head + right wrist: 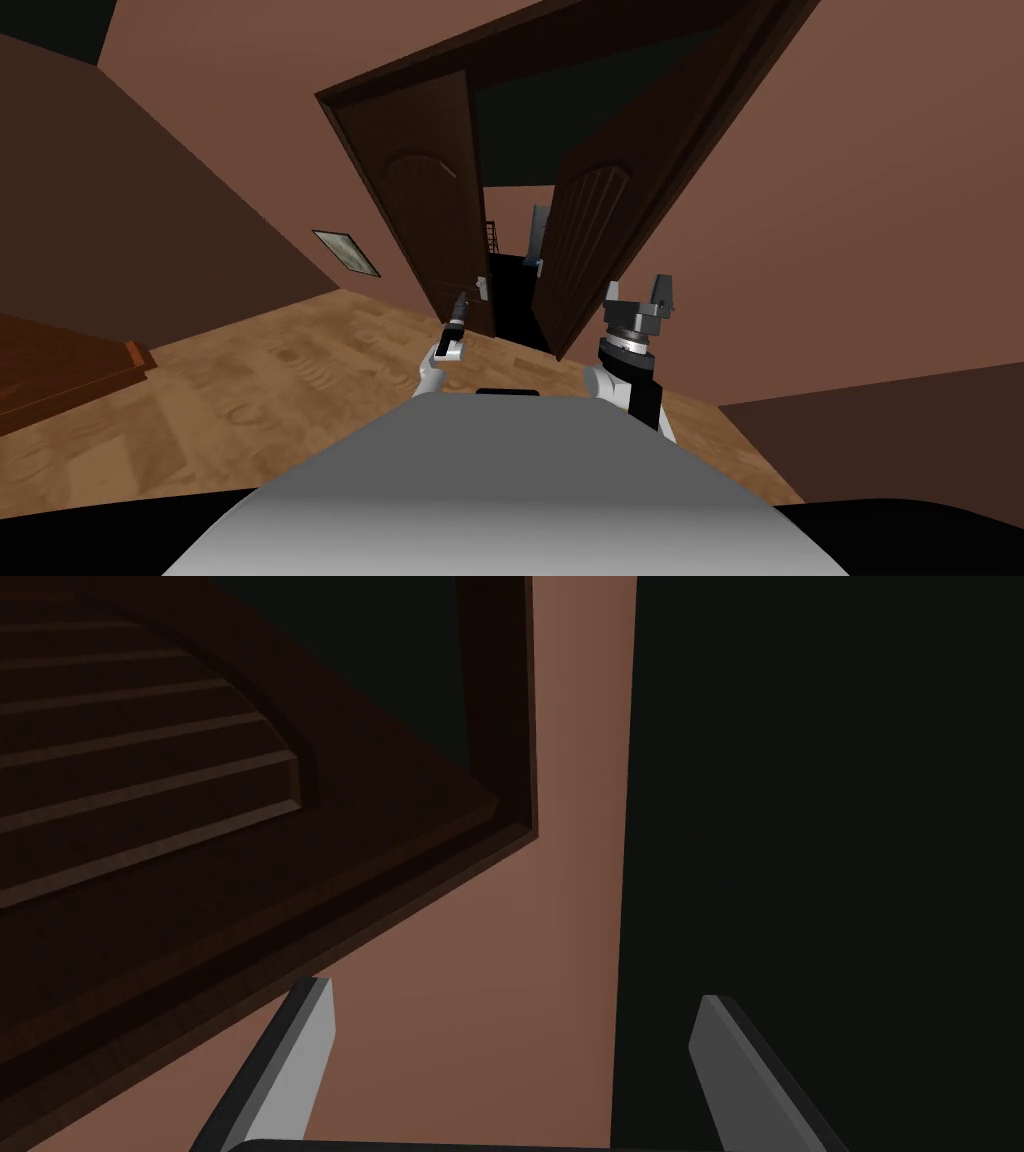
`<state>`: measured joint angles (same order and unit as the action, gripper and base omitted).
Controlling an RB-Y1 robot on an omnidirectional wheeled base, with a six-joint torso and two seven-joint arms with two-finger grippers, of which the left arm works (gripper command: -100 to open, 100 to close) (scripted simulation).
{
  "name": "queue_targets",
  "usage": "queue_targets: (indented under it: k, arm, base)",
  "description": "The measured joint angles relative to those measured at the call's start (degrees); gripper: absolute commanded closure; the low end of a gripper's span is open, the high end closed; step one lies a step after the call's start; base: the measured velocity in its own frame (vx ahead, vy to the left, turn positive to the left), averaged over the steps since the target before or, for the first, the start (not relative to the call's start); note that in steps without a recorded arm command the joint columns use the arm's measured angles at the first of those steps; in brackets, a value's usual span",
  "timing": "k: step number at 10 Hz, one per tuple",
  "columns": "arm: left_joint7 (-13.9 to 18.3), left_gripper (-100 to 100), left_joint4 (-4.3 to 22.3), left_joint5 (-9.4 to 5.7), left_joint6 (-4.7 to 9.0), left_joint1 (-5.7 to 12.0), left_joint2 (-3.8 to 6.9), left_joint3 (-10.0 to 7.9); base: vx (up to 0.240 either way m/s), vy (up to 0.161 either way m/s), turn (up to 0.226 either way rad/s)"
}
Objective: Push the door open
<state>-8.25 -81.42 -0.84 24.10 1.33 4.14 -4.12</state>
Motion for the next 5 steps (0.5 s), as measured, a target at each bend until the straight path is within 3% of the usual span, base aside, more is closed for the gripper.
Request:
queue_targets:
  k: [5]
  arm:
    - [0.22,-100,7.91,-0.71,-0.34,4.75,-0.72,-1.28]
  base:
    - [0.034,0.133,-0.151]
